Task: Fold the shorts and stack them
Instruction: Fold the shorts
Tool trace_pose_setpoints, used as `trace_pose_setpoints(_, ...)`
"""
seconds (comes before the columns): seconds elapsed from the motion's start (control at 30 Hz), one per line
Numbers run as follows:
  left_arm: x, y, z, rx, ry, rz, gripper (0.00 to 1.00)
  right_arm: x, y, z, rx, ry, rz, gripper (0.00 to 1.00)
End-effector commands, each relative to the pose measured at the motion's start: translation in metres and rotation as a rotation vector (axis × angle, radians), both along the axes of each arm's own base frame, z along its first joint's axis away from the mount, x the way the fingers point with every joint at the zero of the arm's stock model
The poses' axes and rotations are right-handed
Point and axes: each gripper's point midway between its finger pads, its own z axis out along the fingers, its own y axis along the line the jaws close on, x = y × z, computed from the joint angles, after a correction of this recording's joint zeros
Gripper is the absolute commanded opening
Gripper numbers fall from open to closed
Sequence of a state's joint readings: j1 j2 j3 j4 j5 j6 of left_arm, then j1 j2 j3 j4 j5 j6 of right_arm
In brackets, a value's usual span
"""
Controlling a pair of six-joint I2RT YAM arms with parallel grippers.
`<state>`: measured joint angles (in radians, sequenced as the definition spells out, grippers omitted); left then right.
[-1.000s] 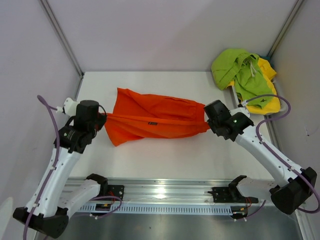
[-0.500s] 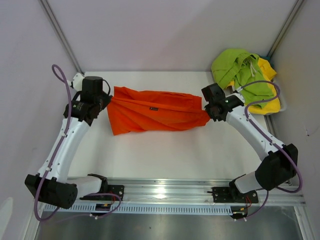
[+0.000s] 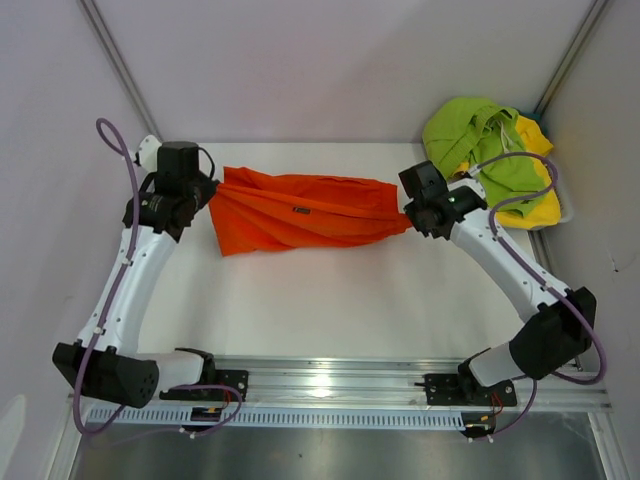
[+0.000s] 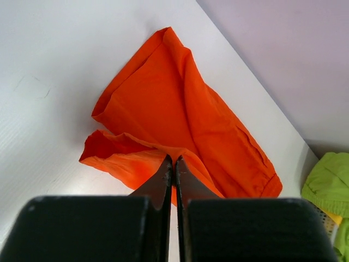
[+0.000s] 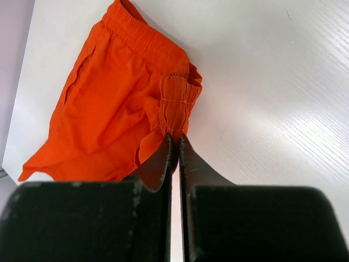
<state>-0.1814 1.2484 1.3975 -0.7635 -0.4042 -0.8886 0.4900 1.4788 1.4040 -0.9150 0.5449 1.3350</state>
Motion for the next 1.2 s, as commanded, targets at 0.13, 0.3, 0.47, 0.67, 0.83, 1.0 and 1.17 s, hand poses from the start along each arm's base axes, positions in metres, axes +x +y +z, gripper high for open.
trace_pose_setpoints(0.13, -0.031, 0.004, 0.035, -0.035, -0.105, -0.026, 0.00, -0.048, -0.013, 0.026, 0.008, -0.072, -0.024, 0.00)
trace_pose_setpoints(0.3, -0.061, 0.002, 0.033, -0.064, -0.135, -0.042, 0.00, -0.084, -0.015, 0.018, 0.017, -0.069, -0.016, 0.00)
trace_pose_setpoints(0.47, -0.081, -0.004, 0.031, -0.079, -0.140, -0.070, 0.00, -0.117, -0.033, 0.021, 0.031, -0.077, -0.049, 0.00)
trace_pose_setpoints(0.67, -0.085, -0.008, 0.043, -0.074, -0.165, -0.091, 0.00, -0.134, -0.044, 0.029, 0.077, -0.115, -0.061, 0.00)
trace_pose_setpoints(0.83, -0.062, -0.008, 0.047, -0.038, -0.146, -0.078, 0.00, -0.126, -0.046, 0.040, 0.050, -0.142, -0.080, 0.00)
trace_pose_setpoints(1.0, -0.037, -0.010, 0.048, -0.012, -0.133, -0.068, 0.00, -0.106, -0.049, 0.036, 0.019, -0.122, -0.108, 0.00)
trace_pose_setpoints(1.17, -0.014, -0.011, 0.050, 0.007, -0.145, -0.059, 0.00, -0.083, -0.053, 0.026, 0.053, -0.092, -0.115, 0.00)
